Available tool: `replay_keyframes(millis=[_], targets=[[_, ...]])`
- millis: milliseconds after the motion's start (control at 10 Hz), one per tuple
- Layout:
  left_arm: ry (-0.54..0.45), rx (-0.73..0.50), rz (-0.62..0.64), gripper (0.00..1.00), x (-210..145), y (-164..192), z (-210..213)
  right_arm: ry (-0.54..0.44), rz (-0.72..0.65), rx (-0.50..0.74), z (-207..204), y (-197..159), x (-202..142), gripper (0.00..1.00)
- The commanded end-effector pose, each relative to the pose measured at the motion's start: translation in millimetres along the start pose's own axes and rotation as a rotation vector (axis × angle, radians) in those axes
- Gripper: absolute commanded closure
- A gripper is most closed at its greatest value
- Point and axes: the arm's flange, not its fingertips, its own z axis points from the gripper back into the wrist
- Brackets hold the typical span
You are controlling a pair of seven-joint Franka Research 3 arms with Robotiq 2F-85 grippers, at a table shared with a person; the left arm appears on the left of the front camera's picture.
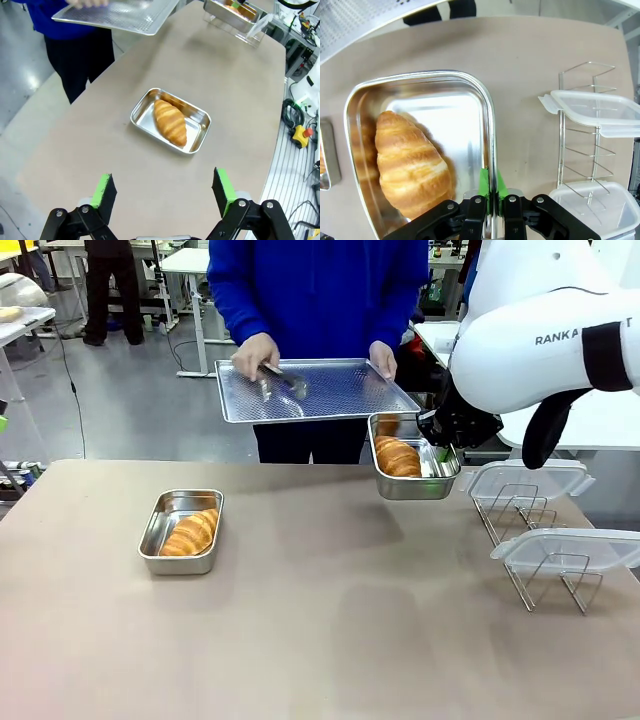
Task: Place the bread in airtight containers.
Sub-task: Once an object is inside an Airtight Container , place the container in the center of the table.
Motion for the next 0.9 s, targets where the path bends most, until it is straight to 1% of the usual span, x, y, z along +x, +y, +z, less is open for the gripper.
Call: replay_keyframes(millis=[0, 200, 300, 500, 700, 800], targets=[[0.014, -0.006, -0.011, 0.00, -0.7, 0.9, 0.9, -0.012, -0.005, -0.004, 3.3, 0.9, 0.3, 1.00], [0.014, -0.006, -0.011, 0.00, -0.7, 0.9, 0.9, -0.012, -0.005, -0.004, 3.3, 0.9, 0.3, 1.00], [0.014, -0.006, -0.011, 0.00, -0.7, 0.9, 0.9, 0.000, 0.000, 0.000, 0.0, 0.0, 0.0, 0.96], [0.014, -0.006, -0.011, 0.00, -0.7, 0.9, 0.9, 0.059, -0.035, -0.020, -35.5, 13.6, 6.6, 0.96], [0.014, -0.006, -0.011, 0.00, -0.7, 0.9, 0.9, 0.088, -0.050, -0.010, -70.0, 21.2, 2.9, 0.96], [0.014, -0.006, -0.011, 0.00, -0.7, 0.9, 0.9, 0.087, -0.056, -0.017, -85.5, 23.1, -2.3, 0.96]])
